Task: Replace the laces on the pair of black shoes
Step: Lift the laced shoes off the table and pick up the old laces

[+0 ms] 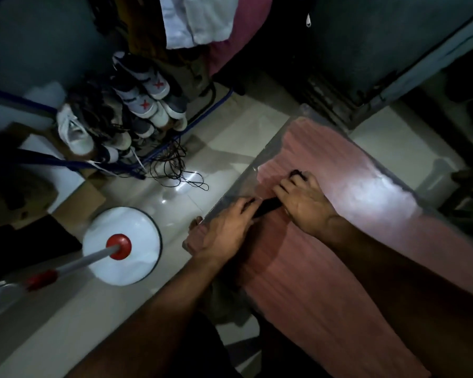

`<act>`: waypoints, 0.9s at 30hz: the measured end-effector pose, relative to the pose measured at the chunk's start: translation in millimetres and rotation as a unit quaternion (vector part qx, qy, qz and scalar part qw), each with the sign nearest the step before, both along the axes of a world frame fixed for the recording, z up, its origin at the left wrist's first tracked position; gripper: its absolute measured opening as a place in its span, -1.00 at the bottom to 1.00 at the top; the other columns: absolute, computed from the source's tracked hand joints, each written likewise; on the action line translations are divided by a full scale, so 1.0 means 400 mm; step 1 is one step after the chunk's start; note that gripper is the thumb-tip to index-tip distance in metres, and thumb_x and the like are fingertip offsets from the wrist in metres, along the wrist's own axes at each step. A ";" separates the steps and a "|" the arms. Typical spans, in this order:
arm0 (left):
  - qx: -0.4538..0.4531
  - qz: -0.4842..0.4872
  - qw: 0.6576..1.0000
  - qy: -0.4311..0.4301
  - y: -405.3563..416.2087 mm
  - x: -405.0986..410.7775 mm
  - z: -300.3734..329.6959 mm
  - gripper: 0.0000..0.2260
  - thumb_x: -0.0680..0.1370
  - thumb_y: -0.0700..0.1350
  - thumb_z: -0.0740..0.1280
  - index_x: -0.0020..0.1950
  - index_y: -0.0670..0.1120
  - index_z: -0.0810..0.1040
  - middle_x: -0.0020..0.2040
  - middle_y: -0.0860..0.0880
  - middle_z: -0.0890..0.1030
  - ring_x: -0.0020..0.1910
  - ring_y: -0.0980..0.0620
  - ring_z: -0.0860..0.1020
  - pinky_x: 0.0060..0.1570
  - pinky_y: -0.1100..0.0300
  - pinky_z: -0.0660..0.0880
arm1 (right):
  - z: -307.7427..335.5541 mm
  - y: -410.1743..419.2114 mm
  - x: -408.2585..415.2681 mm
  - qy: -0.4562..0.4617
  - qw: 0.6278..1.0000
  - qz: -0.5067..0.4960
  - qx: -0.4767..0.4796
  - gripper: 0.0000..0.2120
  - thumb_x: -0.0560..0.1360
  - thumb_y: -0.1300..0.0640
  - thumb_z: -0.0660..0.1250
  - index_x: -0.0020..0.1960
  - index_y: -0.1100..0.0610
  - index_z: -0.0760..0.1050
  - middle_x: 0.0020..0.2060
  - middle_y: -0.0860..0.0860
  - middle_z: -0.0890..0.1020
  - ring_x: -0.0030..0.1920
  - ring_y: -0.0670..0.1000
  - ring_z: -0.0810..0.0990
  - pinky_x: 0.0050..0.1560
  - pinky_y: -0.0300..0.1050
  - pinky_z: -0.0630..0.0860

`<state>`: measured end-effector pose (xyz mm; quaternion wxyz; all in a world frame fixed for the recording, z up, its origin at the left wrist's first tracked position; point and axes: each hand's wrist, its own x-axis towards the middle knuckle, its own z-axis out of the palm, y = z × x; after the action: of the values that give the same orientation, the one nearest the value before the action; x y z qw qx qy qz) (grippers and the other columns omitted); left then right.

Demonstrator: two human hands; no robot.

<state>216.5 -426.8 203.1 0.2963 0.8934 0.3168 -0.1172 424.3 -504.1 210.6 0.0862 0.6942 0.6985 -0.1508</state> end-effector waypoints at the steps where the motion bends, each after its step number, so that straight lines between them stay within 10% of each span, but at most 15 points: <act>1: -0.014 0.003 1.000 0.015 0.006 0.000 0.017 -0.43 0.59 0.18 -0.01 0.58 0.04 0.31 0.36 -0.07 0.47 0.17 -0.17 0.57 0.04 -0.10 0.60 | 0.002 -0.008 -0.002 0.001 1.000 -0.001 -0.006 -0.76 0.49 0.25 0.32 0.15 0.13 0.53 0.05 0.10 0.60 0.06 0.21 0.51 0.17 0.20 0.44; 10: -0.004 -0.080 0.993 0.082 0.058 0.057 0.059 -0.60 0.61 -0.07 0.25 0.46 -0.08 0.40 0.33 -0.12 0.49 0.33 -0.17 0.44 0.14 -0.04 0.50 | -0.008 -0.012 -0.031 0.023 0.993 -0.059 -0.097 -0.63 0.52 0.19 0.29 0.32 0.17 0.49 0.25 0.15 0.54 0.20 0.20 0.51 0.24 0.06 0.39; 17: -0.065 -0.069 0.994 0.053 0.116 0.054 0.091 -0.79 0.59 -0.10 0.26 0.18 -0.05 0.58 0.18 -0.11 0.58 0.19 -0.13 0.52 0.09 0.09 0.46 | 0.082 -0.013 -0.043 0.209 0.956 -0.180 -0.102 -0.93 0.58 0.18 0.32 0.04 0.17 0.52 0.02 0.05 0.46 -0.02 0.14 0.56 -0.05 -0.08 0.37; 27: -0.094 -0.122 0.987 0.043 0.430 0.068 0.714 -0.78 0.59 -0.14 0.27 -0.26 -0.07 0.46 -0.34 0.02 0.46 -0.33 0.11 0.41 -0.22 0.12 0.31 | 0.551 0.127 -0.174 0.350 0.906 -0.230 0.063 -0.77 0.55 -0.02 0.07 -0.09 0.06 0.43 -0.26 0.08 0.55 -0.21 0.09 0.52 -0.15 -0.01 0.36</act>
<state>243.9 -254.9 488.9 0.3484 0.8878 0.2055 -0.2198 354.5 -453.5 431.1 -0.2449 0.7420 0.5132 -0.3551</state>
